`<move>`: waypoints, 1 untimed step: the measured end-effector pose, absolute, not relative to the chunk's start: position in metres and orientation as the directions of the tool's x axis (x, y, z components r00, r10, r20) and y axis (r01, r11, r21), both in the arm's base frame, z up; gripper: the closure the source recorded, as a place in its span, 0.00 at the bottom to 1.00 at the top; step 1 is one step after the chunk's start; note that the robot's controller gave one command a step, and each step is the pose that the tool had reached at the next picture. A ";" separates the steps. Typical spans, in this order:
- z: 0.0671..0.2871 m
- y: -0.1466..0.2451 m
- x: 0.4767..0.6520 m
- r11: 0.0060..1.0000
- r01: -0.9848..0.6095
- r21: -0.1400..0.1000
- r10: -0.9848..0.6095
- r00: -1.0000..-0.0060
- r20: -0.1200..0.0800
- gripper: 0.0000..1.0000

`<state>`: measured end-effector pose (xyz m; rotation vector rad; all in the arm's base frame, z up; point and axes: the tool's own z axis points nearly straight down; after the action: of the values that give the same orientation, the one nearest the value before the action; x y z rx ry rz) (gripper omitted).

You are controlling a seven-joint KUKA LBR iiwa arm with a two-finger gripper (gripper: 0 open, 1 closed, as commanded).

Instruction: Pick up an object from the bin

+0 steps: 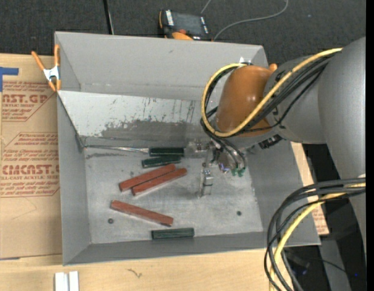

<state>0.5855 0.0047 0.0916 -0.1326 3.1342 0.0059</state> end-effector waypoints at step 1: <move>0.070 0.098 0.577 1.000 -0.029 0.005 -0.029 -1.000 -0.003 0.00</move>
Offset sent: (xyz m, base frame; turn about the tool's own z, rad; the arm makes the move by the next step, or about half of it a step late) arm -0.0084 0.0871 -0.0216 0.0620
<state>0.5771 0.0985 0.0699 -0.0462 3.1385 0.0075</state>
